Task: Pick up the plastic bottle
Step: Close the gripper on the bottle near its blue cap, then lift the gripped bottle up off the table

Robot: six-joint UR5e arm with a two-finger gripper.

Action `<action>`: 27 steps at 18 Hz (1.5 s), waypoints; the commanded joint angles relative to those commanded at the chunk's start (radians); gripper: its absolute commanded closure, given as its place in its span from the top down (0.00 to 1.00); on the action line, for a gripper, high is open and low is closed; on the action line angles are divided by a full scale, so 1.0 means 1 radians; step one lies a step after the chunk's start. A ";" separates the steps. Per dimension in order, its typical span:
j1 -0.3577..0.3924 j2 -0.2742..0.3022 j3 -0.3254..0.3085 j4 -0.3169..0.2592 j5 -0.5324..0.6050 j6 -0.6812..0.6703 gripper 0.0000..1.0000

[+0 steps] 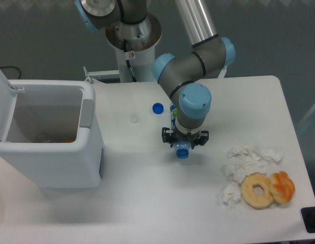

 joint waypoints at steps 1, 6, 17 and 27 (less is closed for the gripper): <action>-0.005 0.003 0.011 -0.003 0.000 0.000 0.72; -0.018 0.028 0.061 -0.005 -0.014 0.002 0.71; -0.040 0.054 0.095 -0.003 -0.034 0.002 0.63; -0.045 0.103 0.198 0.001 -0.205 0.003 0.63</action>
